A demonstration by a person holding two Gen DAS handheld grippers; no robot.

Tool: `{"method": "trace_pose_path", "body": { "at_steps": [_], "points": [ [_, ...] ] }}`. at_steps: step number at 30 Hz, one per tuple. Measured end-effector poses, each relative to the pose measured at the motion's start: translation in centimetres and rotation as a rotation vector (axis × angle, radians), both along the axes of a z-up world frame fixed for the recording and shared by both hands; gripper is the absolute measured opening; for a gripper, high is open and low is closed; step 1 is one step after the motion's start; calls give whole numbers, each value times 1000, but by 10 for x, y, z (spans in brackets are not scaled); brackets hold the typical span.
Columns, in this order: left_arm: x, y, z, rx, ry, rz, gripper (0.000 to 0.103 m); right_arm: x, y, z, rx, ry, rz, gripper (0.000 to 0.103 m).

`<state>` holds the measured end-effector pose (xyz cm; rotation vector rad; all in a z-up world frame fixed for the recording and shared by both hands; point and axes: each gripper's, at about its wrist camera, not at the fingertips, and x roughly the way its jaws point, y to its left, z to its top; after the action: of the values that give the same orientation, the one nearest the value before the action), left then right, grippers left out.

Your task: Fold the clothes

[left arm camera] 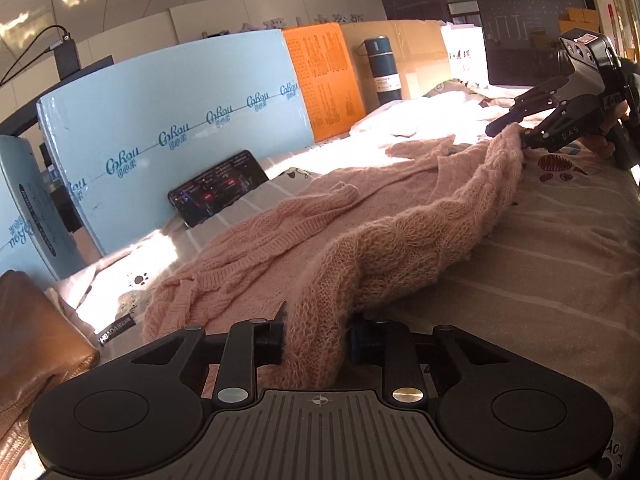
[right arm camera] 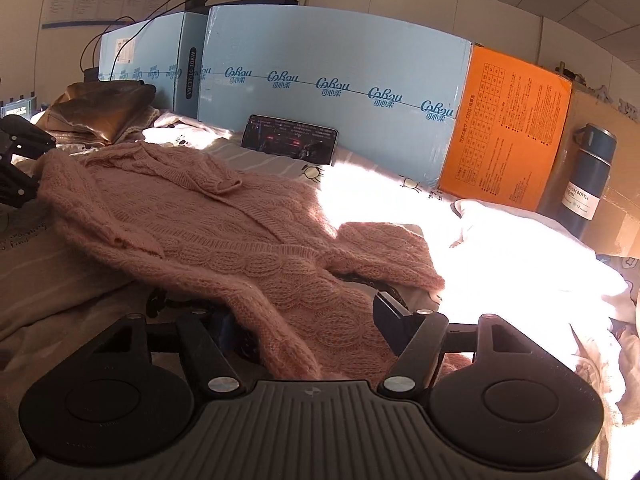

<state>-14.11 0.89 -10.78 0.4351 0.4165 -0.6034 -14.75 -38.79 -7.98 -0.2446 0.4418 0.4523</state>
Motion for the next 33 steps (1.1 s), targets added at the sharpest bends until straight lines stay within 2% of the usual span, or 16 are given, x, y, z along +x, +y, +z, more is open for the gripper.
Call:
{"method": "trace_pose_path", "body": {
  "at_steps": [1,3,6,9,15,16,17,18,19,21,22,24,27,30,33],
  "points": [
    [3,3,2,-18,-9,13,23,3,-3,4,23,-19,1,42],
    [11,7,6,-59,-28,44,22,10,-9,13,82,-66,-2,24],
    [25,13,11,-107,-40,89,20,30,-13,24,145,-121,0,15],
    [42,14,13,-99,-32,104,19,57,-9,30,154,-140,22,12],
    [74,20,13,-55,9,136,20,104,6,29,104,-100,66,12],
    [81,22,12,-55,27,149,24,110,7,27,97,-91,67,12],
    [85,23,12,-55,31,164,25,116,8,26,91,-80,67,12],
    [89,23,11,-53,34,181,33,121,8,24,87,-70,62,12],
    [92,22,10,-47,28,200,47,123,8,22,90,-63,48,12],
    [96,21,11,-35,-16,251,65,128,9,18,96,-52,17,20],
    [98,20,12,-34,-31,267,69,129,8,16,100,-50,-3,24],
    [100,15,15,-36,-51,273,70,130,7,11,108,-47,-41,39],
    [102,4,21,-36,-87,259,76,134,3,8,122,-32,-86,53],
    [107,-8,25,-51,-82,192,82,135,-4,7,158,-9,-95,62],
    [124,-18,22,-53,-26,140,83,132,-11,8,181,2,-90,69]
  ]
}}
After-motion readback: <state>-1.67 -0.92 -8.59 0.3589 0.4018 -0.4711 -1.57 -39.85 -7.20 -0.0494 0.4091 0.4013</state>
